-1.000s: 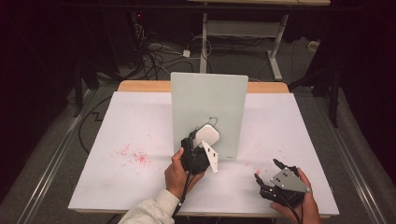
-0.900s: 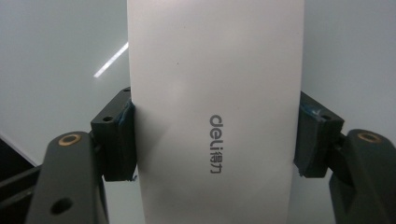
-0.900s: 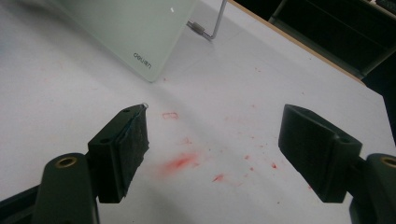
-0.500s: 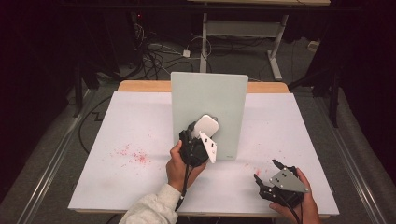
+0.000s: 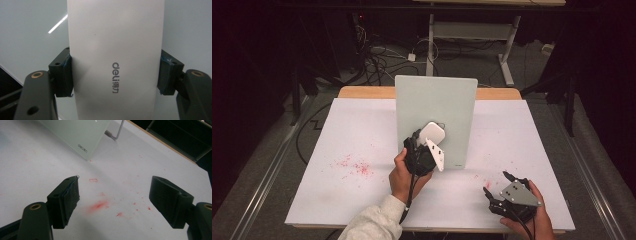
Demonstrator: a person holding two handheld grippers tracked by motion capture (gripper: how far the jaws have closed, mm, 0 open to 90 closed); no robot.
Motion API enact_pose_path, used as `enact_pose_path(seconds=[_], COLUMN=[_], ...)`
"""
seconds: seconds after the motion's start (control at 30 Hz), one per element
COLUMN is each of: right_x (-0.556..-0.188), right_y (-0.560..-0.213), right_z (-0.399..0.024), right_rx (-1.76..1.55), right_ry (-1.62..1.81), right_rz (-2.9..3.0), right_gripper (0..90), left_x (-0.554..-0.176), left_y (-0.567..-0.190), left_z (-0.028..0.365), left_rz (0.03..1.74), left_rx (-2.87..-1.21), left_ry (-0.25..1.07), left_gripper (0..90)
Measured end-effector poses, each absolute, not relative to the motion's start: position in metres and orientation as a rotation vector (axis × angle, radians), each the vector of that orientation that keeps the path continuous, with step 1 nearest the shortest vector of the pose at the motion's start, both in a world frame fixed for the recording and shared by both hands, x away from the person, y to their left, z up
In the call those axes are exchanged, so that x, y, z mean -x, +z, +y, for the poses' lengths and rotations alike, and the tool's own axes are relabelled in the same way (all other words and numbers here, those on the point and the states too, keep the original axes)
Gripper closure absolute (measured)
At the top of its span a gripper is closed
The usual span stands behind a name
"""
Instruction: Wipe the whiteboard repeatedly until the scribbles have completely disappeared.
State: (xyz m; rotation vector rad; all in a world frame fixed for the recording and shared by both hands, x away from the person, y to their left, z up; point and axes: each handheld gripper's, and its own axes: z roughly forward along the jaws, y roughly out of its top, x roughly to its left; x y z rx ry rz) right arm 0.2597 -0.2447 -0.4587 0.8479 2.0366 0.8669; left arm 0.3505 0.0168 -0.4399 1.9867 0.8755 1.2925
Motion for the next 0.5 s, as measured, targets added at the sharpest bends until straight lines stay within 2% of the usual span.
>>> enact_pose_path(seconds=[0.2,0.5], right_x=[-0.260,-0.260], right_y=[-0.459,-0.459], right_z=[-0.245,-0.244], right_rx=[-0.830,-0.828], right_ry=[0.860,0.859], right_rz=[2.047,2.048], right_gripper=[24.5,24.5], left_x=[-0.351,-0.343], left_y=[-0.439,-0.461], left_z=[0.016,0.014], left_rz=[0.865,0.846], left_rx=[-1.992,-2.062], left_ry=[1.311,1.323], left_gripper=[28.8,28.8])
